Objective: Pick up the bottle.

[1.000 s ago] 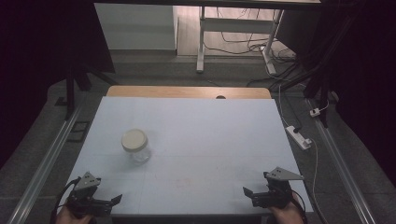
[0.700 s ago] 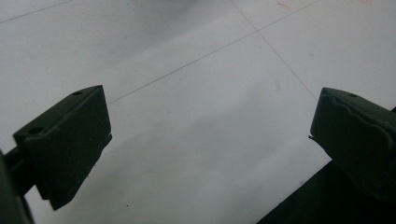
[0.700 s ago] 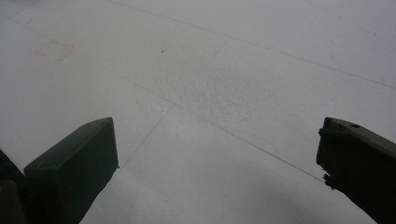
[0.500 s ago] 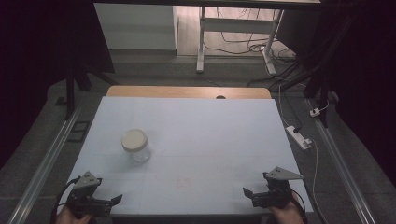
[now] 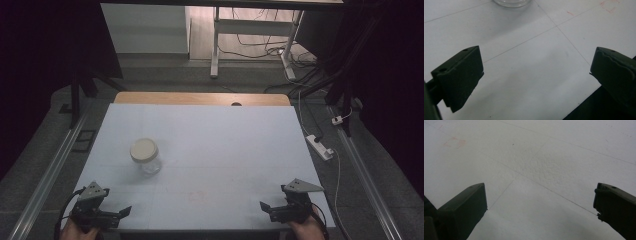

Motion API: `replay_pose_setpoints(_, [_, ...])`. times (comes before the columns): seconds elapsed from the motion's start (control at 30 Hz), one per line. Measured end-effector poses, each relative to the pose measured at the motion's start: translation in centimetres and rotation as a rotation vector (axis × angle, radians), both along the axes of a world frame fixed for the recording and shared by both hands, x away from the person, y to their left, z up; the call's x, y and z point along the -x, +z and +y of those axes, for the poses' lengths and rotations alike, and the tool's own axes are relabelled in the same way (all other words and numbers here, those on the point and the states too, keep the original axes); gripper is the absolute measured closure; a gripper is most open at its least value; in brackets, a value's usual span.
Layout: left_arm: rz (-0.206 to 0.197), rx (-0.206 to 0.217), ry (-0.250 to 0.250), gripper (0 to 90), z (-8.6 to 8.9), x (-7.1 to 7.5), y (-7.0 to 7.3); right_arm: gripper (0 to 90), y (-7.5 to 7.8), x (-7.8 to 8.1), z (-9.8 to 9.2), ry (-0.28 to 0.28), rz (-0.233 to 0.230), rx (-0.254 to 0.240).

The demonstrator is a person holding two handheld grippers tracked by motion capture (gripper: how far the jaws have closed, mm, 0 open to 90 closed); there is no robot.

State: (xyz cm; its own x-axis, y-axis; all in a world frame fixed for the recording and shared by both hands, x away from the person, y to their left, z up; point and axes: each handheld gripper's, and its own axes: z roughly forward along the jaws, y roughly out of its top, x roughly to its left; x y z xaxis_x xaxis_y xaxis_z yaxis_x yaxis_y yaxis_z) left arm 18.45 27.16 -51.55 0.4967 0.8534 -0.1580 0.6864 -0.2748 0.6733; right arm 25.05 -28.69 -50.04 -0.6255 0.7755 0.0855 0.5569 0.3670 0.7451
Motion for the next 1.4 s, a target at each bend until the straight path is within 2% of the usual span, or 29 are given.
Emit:
replay_pose_setpoints(0.37, [-0.017, 0.014, -0.023, 0.0, -0.1, -0.6, 0.1, 0.0, 0.0, 0.0, 0.0, 0.005, 0.004, 0.007])
replay_pose_setpoints(0.5, [-0.025, 0.017, -0.042, 0.0, -0.3, -1.0, 0.3, 0.0, 0.0, 0.0, 0.1, 0.006, 0.003, 0.011])
replay_pose_setpoints(0.67, [-0.028, 0.043, -0.086, 0.0, -0.3, -1.4, 0.1, 0.0, 0.0, 0.0, 0.2, 0.009, 0.002, 0.018])
replay_pose_setpoints(0.9, [-0.045, 0.031, -0.114, 0.0, -0.7, -2.1, 0.0, 0.0, 0.0, 0.0, 0.2, 0.011, 0.003, 0.020])
replay_pose_setpoints(1.17, [-0.045, 0.035, -0.087, 0.0, -0.6, -3.1, 0.0, 0.0, -0.1, -0.1, 0.2, 0.013, 0.004, 0.022])
replay_pose_setpoints(1.4, [-0.062, 0.042, -0.068, 0.0, -0.5, -4.2, 0.2, 0.0, -0.1, -0.1, 0.2, 0.013, 0.007, 0.023])
